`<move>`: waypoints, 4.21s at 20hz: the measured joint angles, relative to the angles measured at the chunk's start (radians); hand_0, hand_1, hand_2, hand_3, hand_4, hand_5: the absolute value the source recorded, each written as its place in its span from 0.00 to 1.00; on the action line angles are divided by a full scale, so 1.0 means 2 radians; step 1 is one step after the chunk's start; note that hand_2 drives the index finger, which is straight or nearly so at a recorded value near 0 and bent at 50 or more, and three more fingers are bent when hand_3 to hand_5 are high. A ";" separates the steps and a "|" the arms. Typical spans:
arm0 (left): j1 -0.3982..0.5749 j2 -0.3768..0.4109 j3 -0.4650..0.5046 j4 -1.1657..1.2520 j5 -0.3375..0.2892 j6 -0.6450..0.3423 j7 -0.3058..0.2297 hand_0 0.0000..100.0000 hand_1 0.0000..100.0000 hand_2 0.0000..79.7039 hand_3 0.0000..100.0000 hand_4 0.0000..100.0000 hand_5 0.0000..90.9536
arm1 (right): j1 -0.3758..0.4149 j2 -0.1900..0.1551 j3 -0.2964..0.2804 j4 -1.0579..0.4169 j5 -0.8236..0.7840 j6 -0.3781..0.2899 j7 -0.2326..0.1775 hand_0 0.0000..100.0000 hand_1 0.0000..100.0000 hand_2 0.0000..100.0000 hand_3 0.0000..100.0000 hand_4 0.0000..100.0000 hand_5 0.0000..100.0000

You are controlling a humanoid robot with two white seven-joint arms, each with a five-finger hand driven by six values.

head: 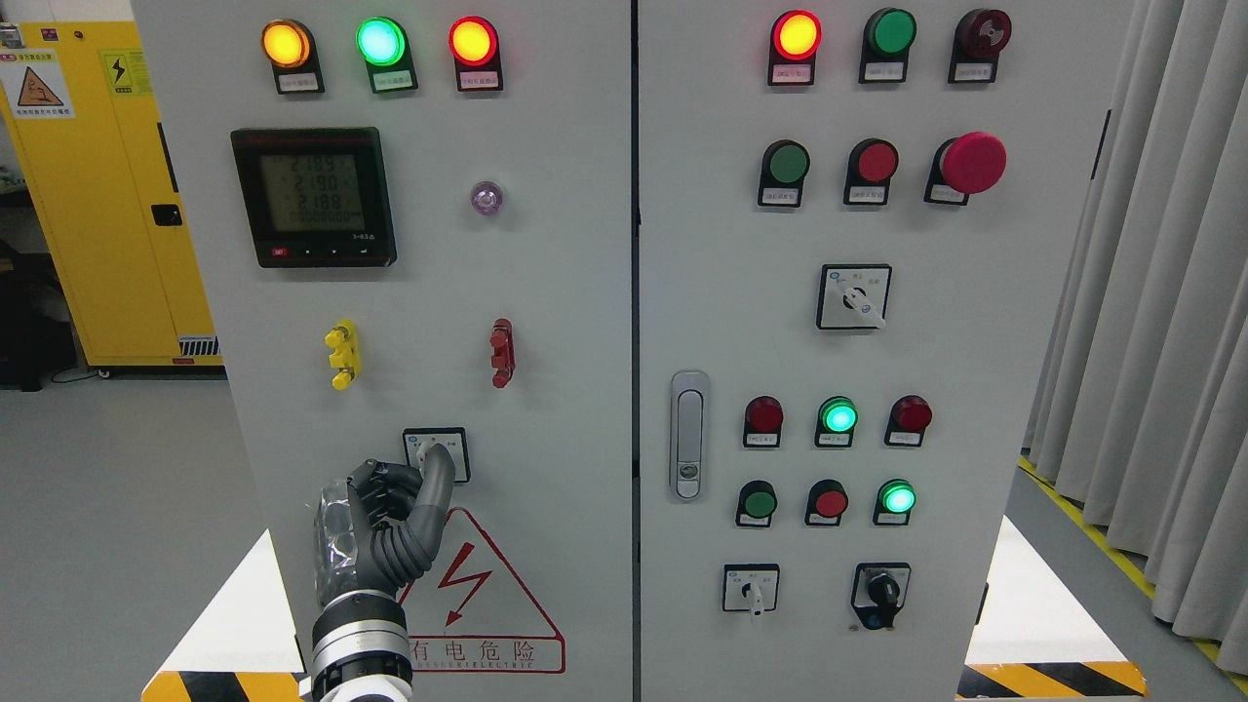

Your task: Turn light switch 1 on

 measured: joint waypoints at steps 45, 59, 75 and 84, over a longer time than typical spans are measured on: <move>-0.001 0.000 -0.001 0.000 0.009 -0.003 0.001 0.48 0.48 0.82 0.90 0.88 0.93 | 0.000 0.000 0.000 0.000 0.000 0.000 0.000 0.00 0.50 0.04 0.00 0.00 0.00; -0.001 0.000 -0.001 0.000 0.009 -0.003 -0.001 0.23 0.49 0.82 0.90 0.88 0.92 | 0.000 0.000 0.000 0.000 0.000 0.000 0.000 0.00 0.50 0.04 0.00 0.00 0.00; 0.011 0.001 -0.002 -0.003 0.009 -0.010 0.009 0.20 0.49 0.83 0.90 0.88 0.92 | 0.000 0.000 0.000 0.000 0.000 0.000 0.000 0.00 0.50 0.04 0.00 0.00 0.00; 0.020 0.001 -0.003 -0.006 0.009 -0.033 0.010 0.02 0.49 0.84 0.91 0.88 0.92 | 0.000 0.000 0.000 0.000 0.000 0.000 0.000 0.00 0.50 0.04 0.00 0.00 0.00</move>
